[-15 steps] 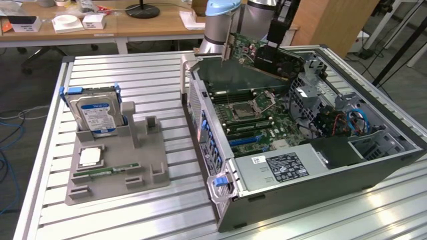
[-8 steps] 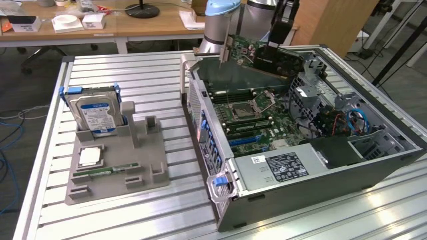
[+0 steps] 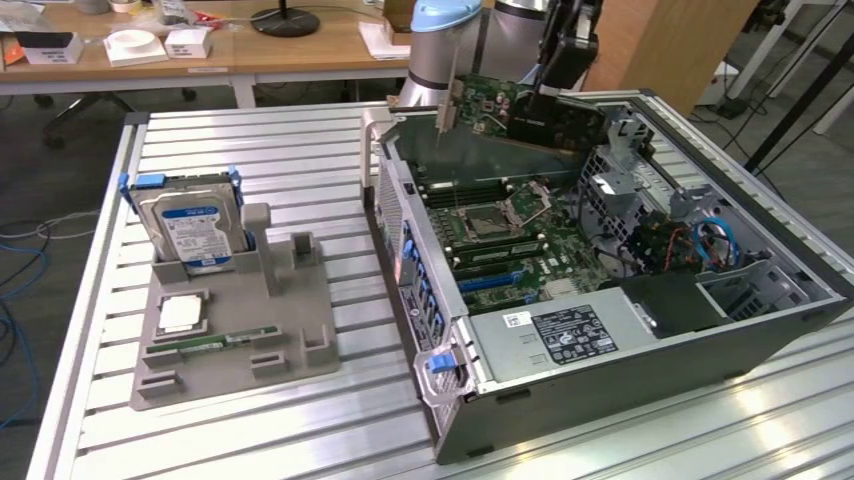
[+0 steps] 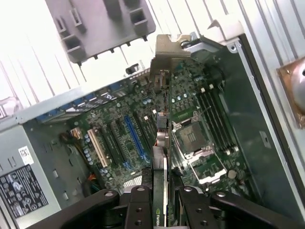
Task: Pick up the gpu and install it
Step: 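Insert the gpu into the slot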
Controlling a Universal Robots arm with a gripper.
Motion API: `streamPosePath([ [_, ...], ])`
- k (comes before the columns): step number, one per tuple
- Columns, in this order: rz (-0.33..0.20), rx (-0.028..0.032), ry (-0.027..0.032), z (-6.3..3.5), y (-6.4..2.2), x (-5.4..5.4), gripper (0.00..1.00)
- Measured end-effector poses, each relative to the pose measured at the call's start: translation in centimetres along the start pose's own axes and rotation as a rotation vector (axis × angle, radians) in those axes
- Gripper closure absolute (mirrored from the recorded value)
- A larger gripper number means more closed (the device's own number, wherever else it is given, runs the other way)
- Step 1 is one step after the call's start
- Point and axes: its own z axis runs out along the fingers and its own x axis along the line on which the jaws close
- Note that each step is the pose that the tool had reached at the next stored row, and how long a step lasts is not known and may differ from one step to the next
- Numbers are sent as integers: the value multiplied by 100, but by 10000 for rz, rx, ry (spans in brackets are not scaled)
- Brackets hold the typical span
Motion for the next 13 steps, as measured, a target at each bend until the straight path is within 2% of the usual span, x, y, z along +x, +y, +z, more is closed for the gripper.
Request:
streamPosePath([
  [13, -1845, -73, 71, 1, -6, -2, 74],
])
